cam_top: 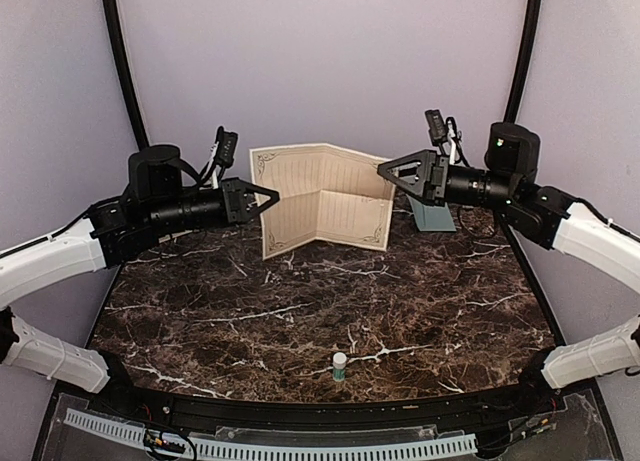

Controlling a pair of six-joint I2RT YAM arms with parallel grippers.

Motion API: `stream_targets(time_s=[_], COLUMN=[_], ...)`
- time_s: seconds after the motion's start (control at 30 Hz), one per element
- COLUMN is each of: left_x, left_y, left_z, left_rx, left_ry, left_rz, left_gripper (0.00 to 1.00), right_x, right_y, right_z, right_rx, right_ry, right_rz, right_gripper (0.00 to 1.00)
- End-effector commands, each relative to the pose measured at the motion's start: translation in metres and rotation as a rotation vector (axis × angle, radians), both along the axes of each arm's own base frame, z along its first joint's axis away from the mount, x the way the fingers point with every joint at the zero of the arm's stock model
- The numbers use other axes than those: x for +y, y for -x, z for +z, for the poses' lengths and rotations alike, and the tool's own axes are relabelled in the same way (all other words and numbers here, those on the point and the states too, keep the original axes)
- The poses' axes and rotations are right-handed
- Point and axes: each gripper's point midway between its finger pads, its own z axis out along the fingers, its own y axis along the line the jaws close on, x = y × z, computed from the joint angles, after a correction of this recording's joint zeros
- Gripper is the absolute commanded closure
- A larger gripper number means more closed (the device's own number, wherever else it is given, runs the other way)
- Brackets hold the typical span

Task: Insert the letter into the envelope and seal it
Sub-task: Fold the letter.

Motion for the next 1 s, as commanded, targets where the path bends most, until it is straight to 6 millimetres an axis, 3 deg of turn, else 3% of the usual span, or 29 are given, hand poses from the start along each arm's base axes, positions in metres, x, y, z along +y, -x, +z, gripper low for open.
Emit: stream_targets(time_s=[0.0,0.2,0.37,0.77,0.97], left_x=[0.001,0.012,0.023,0.020,0.025], left_y=[-0.003,-0.005,-0.009,0.010,0.021], left_z=[0.016,0.035,0.045,0.057,0.049], left_rx=[-0.037,-0.133,-0.179,-0.211,-0.176], left_ry=[0.064,0.084,0.104,0.170,0.163], left_rz=[-0.002,-0.011,-0.007,-0.103,-0.121], left_gripper=[1.00,1.00,1.00,1.00,1.00], right_x=[-0.021,-0.057,-0.069,-0.057,-0.061], right_y=[-0.006,-0.015,-0.016,-0.033,-0.023], right_z=[0.029,0.055,0.073,0.016,-0.002], right_rx=[-0.087,-0.179,-0.262,-0.139,-0.095], right_ry=[-0.028,-0.072,-0.088,0.021,0.040], right_rz=[-0.123,-0.336,-0.400,-0.393,-0.376], right_gripper=[0.19,0.10,0.06,0.07,0.06])
